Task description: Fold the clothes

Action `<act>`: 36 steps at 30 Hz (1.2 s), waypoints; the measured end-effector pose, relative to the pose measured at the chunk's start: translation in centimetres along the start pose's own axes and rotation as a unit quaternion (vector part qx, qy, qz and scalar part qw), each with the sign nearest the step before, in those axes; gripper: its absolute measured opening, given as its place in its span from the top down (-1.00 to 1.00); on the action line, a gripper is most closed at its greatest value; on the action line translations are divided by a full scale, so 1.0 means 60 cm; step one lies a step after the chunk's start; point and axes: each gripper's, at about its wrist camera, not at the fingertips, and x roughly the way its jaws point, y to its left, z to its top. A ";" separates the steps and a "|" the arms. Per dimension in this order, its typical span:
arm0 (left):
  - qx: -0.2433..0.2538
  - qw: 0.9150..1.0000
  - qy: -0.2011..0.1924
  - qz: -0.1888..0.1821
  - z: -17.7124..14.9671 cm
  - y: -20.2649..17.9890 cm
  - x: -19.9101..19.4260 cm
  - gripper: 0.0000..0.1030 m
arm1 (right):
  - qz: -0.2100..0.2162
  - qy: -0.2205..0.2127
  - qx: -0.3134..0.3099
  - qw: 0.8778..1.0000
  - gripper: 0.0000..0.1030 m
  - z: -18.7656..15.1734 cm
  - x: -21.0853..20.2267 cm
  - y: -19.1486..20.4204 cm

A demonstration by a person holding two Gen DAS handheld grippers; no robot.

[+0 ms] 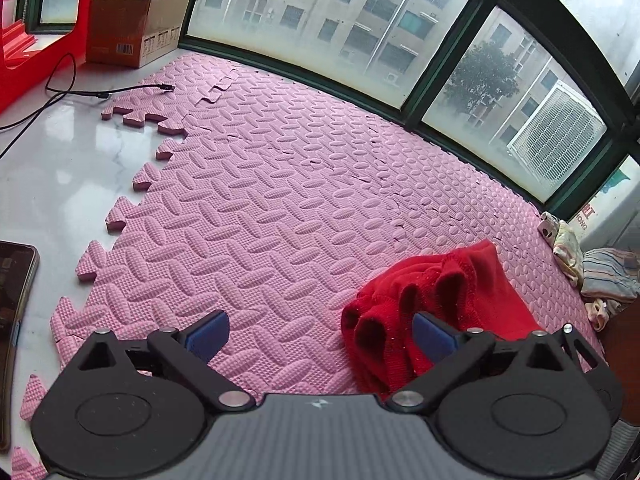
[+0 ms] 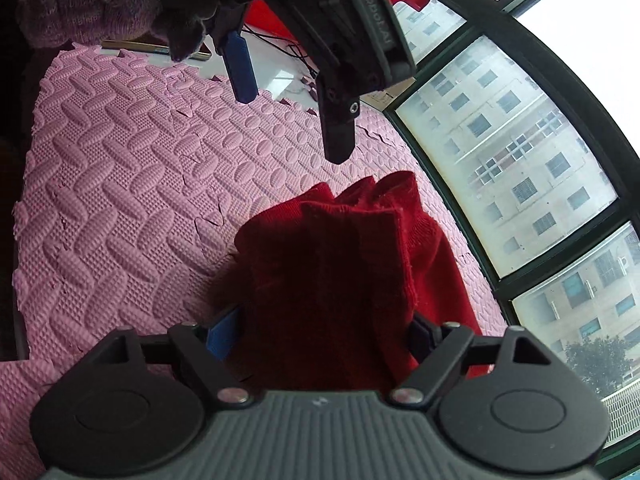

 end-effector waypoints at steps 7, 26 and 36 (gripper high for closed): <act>-0.047 0.998 0.003 -0.040 0.002 0.008 0.002 -0.91 | 0.014 -0.003 0.060 0.998 -0.17 0.000 0.005 -0.027; -0.101 0.988 0.014 -0.115 -0.024 0.016 0.013 -0.05 | 0.078 -0.007 0.216 0.973 0.01 -0.018 -0.016 -0.134; -0.104 0.985 0.005 -0.139 -0.020 0.009 0.016 -0.08 | 0.076 -0.010 0.206 0.975 0.02 -0.018 -0.011 -0.128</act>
